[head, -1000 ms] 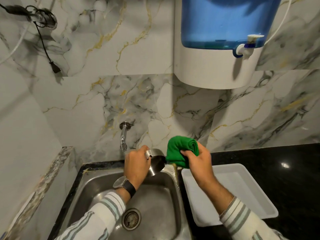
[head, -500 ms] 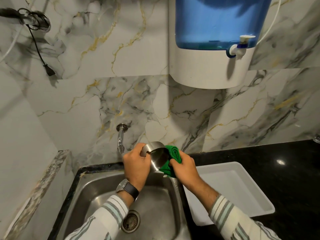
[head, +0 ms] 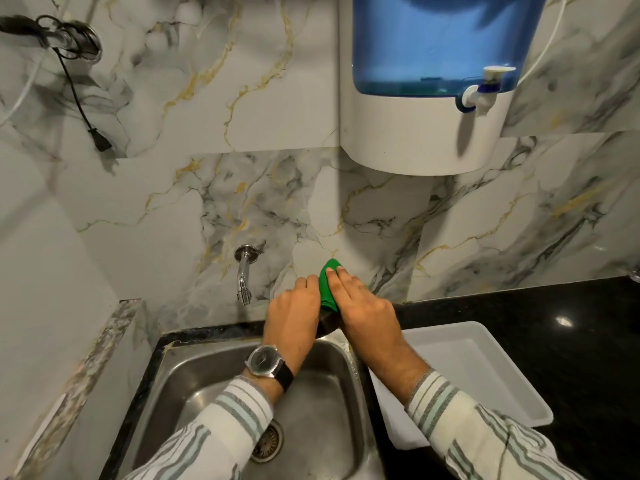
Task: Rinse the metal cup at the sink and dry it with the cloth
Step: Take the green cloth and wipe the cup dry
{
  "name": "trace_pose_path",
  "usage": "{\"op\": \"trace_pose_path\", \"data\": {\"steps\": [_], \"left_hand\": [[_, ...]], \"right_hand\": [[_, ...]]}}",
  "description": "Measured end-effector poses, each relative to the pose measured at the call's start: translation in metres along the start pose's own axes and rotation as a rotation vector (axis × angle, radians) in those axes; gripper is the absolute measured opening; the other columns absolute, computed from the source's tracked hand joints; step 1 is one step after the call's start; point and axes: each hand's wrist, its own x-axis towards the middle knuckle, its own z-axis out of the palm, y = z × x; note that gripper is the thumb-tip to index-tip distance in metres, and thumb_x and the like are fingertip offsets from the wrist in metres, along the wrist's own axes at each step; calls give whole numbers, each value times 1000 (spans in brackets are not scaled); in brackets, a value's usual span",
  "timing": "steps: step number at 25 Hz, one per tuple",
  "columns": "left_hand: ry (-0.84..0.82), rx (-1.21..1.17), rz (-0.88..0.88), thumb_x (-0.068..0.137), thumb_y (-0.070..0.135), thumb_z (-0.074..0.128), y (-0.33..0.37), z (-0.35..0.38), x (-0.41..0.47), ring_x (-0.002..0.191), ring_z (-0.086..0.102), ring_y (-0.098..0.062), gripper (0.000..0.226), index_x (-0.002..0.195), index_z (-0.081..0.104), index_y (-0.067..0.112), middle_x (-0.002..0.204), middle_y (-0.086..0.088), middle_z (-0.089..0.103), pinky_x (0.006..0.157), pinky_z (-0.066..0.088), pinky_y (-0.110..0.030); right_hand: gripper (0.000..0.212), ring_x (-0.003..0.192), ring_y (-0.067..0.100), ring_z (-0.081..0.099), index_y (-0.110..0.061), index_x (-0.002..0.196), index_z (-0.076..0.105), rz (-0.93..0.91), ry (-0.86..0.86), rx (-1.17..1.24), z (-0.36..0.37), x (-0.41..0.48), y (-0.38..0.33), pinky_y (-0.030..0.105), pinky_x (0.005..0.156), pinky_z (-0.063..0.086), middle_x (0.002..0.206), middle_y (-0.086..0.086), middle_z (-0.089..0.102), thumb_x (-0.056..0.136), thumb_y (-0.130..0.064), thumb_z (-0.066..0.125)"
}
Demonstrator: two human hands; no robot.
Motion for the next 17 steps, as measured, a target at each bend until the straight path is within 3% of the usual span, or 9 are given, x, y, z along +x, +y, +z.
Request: {"op": "trace_pose_path", "data": {"steps": [3,6,7,9,10,12,14,16,17], "left_hand": [[31,-192,-69,95,1,62,-4,1,0,82,74,-36,21,112,64,13,100,-11,75,67,56,-45],[157,-406,-211,84,-8,61,-5,7,-12,77,68,-33,32,110,70,8,92,-11,75,68,60,-43],[205,-472,-251,80,-12,62,-3,10,-15,74,64,-28,37,110,71,7,88,-9,73,68,60,-36],[283,-582,-305,76,-17,61,1,17,-18,72,55,-18,41,109,71,5,83,-1,65,67,48,-7],[287,-630,-322,77,-19,60,1,20,-20,71,54,-16,41,109,70,5,84,1,62,67,45,-5],[238,-710,-360,88,-14,59,-3,25,-22,74,59,-16,35,113,68,8,87,1,64,73,52,-17],[159,-640,-387,96,-1,62,-7,24,-23,89,71,-24,33,125,65,14,102,-4,73,81,62,-42],[114,-494,-305,93,6,67,-5,16,-23,105,75,-27,50,141,58,19,126,-3,75,89,63,-48],[124,-462,-241,91,6,68,-1,13,-22,107,76,-27,56,145,57,19,132,-3,74,90,64,-48]], "right_hand": [[75,131,24,70,-13,151,59,75,6,117,-1,-4,0,36,100,64,150,9,65,82,-18,88],[69,130,12,67,-21,152,58,527,-25,477,6,-12,-6,31,112,55,145,-3,68,87,-11,80],[56,122,12,71,-21,145,65,736,-30,625,9,-14,-10,32,109,58,134,-3,75,91,-13,79],[21,100,9,78,-22,114,78,1098,-21,901,16,-19,-22,34,90,64,103,-4,82,93,-22,80],[9,90,2,77,-26,100,77,1187,7,975,18,-22,-25,31,80,62,91,-8,80,92,-23,81],[6,79,-9,75,-26,93,77,1173,34,970,20,-26,-22,29,75,58,83,-11,78,91,-23,82],[25,92,-1,77,-18,117,80,1019,-23,798,14,-21,-12,35,84,64,100,-5,82,92,-20,81],[56,115,15,75,-15,143,68,701,-23,521,8,-14,1,34,102,62,128,3,77,89,-11,83],[67,121,20,74,-13,147,64,511,14,389,4,-11,6,35,105,61,137,6,74,84,-7,86]]}}
